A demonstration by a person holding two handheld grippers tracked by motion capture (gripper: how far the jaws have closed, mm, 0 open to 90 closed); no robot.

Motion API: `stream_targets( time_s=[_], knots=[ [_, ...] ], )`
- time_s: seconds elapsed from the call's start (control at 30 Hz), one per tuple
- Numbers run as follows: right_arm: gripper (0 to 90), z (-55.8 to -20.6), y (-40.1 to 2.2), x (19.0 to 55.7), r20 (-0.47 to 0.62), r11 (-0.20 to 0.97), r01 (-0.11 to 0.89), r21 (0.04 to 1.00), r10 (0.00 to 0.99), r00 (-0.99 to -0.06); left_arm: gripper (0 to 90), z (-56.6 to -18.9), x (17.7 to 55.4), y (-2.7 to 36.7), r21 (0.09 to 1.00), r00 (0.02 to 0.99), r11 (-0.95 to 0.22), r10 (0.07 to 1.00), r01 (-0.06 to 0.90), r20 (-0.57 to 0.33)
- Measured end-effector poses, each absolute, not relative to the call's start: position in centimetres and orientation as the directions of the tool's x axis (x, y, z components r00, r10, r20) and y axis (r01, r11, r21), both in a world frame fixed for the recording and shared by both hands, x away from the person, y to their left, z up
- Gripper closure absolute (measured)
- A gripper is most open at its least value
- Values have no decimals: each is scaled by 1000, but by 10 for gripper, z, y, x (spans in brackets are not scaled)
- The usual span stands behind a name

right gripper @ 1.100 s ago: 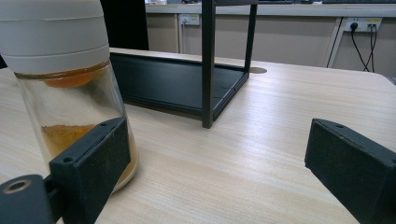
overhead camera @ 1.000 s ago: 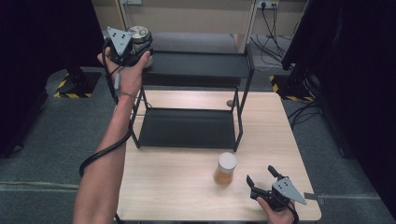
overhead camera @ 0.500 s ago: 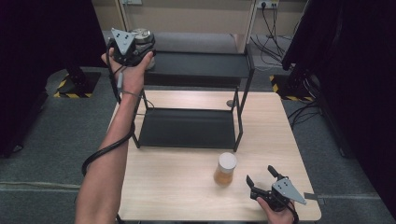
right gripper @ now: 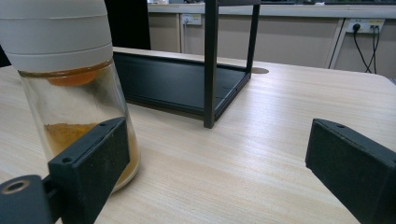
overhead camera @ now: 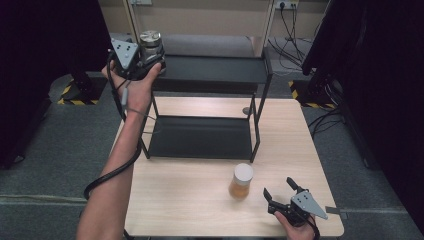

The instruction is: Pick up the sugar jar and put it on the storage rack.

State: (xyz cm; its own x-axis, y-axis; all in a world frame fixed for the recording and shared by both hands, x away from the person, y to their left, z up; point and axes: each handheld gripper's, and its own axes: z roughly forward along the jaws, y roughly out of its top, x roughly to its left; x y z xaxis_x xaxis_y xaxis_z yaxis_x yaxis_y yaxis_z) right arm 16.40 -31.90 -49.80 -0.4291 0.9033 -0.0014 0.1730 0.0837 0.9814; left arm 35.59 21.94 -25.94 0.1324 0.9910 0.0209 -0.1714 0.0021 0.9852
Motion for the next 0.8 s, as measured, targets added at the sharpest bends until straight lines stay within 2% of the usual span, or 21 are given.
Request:
stream_targets(
  time_s=[0.63, 0.8],
  knots=[
    [65, -498, -319, 164, -4, 87, 171, 981, 902, -431, 121, -290, 322, 229, 982, 173, -28, 983, -186, 61],
    [65, -498, -319, 164, -5, 87, 171, 981, 903, -430, 118, -300, 317, 230, 985, 178, -13, 983, -171, 44]
  ],
)
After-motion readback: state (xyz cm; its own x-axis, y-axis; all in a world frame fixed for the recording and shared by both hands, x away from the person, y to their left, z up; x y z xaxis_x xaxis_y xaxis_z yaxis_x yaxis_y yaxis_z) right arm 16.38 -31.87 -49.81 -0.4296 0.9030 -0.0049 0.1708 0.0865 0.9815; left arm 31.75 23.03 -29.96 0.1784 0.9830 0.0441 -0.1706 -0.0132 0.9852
